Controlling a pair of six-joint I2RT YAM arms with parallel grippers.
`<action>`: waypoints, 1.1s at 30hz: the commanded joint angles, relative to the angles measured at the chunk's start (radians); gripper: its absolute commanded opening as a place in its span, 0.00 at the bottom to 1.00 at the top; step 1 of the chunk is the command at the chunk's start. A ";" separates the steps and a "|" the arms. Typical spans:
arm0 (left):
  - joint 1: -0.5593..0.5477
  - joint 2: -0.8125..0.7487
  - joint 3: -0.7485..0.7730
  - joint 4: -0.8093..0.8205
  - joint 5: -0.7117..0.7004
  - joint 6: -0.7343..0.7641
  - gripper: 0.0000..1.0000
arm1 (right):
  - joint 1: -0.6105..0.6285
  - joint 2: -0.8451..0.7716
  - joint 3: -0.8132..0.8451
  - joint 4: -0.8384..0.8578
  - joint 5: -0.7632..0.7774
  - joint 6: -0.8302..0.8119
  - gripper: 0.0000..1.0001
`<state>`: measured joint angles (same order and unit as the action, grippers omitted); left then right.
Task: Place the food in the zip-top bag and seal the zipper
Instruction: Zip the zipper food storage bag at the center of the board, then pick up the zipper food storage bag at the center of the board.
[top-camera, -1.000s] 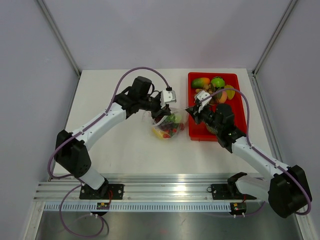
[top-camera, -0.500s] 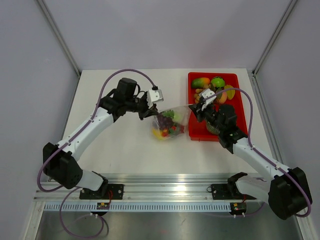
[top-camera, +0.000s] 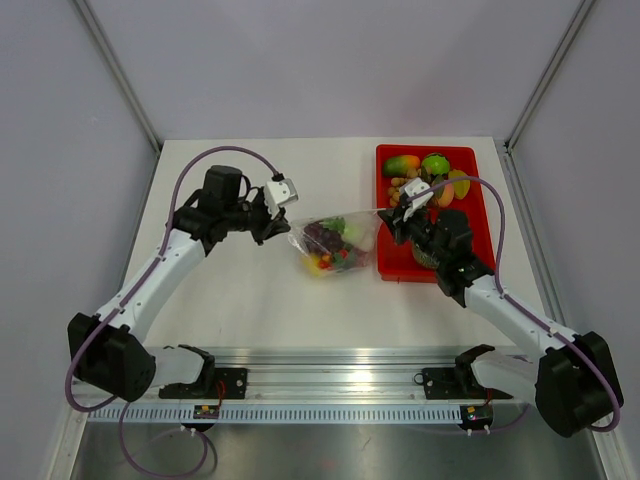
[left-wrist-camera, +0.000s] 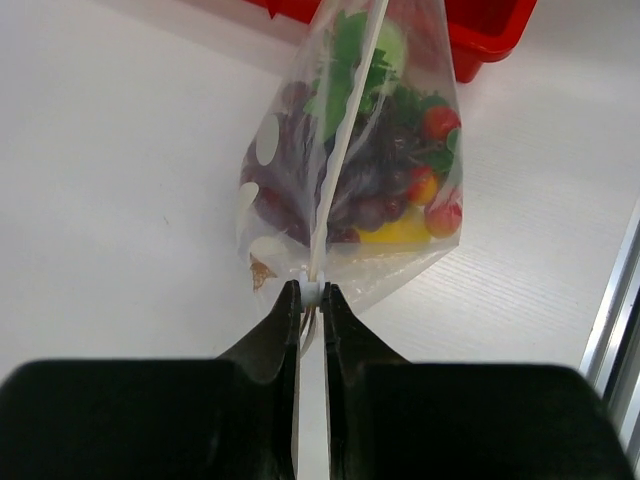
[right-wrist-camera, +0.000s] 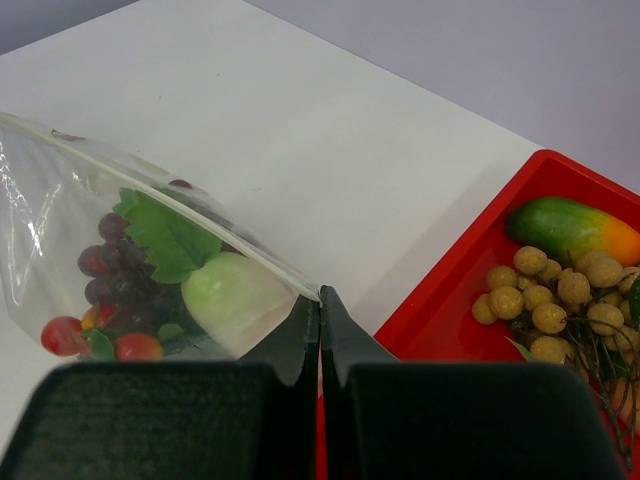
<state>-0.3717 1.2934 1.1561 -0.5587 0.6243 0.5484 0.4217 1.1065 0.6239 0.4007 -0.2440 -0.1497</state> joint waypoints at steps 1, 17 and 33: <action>0.045 -0.058 -0.018 -0.001 -0.061 -0.015 0.00 | -0.034 0.000 0.005 0.096 0.103 -0.002 0.00; 0.149 -0.134 -0.164 0.077 -0.107 -0.084 0.00 | -0.038 0.035 0.028 0.125 0.060 0.036 0.00; 0.180 0.039 0.155 0.241 -0.115 -0.111 0.00 | -0.038 0.387 0.552 0.002 -0.071 0.111 0.00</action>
<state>-0.2195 1.2842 1.1893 -0.4442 0.5522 0.4351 0.3935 1.4414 1.0519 0.3164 -0.2981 -0.0509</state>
